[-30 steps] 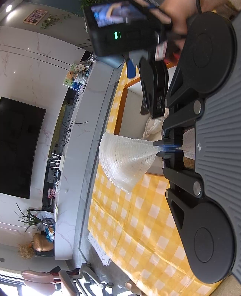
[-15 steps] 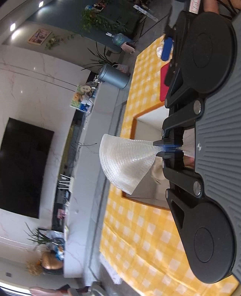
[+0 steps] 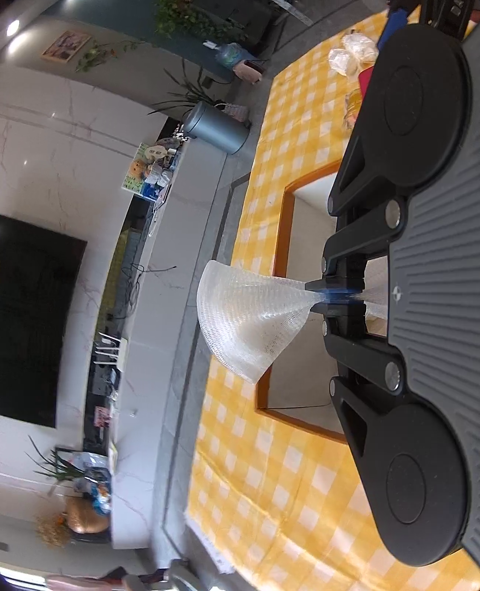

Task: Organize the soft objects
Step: 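Lower the mesh bag into the box and open the left gripper, then move both tools back toward the snack packet and plastic-wrapped bundle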

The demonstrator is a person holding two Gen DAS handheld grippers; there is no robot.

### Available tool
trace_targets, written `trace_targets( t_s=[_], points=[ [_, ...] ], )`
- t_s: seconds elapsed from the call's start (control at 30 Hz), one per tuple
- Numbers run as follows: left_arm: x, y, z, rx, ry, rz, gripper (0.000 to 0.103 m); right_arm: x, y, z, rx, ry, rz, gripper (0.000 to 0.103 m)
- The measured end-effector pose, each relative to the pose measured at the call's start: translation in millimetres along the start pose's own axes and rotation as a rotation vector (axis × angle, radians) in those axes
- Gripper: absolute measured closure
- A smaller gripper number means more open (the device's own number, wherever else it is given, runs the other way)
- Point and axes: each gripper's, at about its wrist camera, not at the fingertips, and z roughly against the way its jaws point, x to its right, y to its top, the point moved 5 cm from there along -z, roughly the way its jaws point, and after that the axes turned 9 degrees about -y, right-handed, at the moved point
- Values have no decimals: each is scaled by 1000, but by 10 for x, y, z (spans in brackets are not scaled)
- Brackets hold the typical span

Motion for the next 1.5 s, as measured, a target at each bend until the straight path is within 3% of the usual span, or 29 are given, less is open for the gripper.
trace_targets(
  t_s=[0.23, 0.3, 0.43, 0.5, 0.63, 0.7, 0.8, 0.83, 0.9, 0.93, 0.97, 1.1, 1.23, 1.5],
  points=[
    [-69, -129, -75, -55, 75, -26, 96, -96, -71, -2, 4, -3, 22, 21],
    [-6, -146, -35, -65, 41, -16, 96, -108, -77, 9, 4, 3, 24, 21],
    [240, -188, 19, -80, -128, 55, 96, -102, -78, 37, 0, 13, 11, 21],
    [433, -245, 4, -96, -183, 25, 95, -49, -40, 34, -6, 34, -9, 21],
    [602, -404, -166, -140, -127, -73, 94, -4, 2, 90, 5, 38, -35, 21],
    [533, -443, -235, -181, -137, -9, 93, 17, 19, 109, 12, 38, -45, 21],
    [403, -414, -211, -156, -164, 77, 93, 33, 25, 125, 16, 42, -60, 21],
    [385, -396, -196, -150, -160, 84, 88, 40, 22, 118, 14, 41, -62, 21],
    [354, -370, -183, -136, -164, 108, 61, 44, 13, 92, 7, 37, -66, 21],
    [343, -363, -171, -118, -168, 120, 38, 42, -5, 78, -1, 37, -69, 21],
    [338, -354, -152, -97, -170, 122, 25, 39, -13, 66, -9, 42, -75, 21],
    [469, -291, -49, -48, -121, 19, 19, 65, -32, 84, -18, 40, -77, 21],
    [580, -242, 117, 46, 21, -55, 16, 91, -1, 136, 6, 17, -64, 21],
    [817, -251, 333, 78, 74, -152, 15, 140, 32, 269, 22, -2, -73, 19]
  ],
)
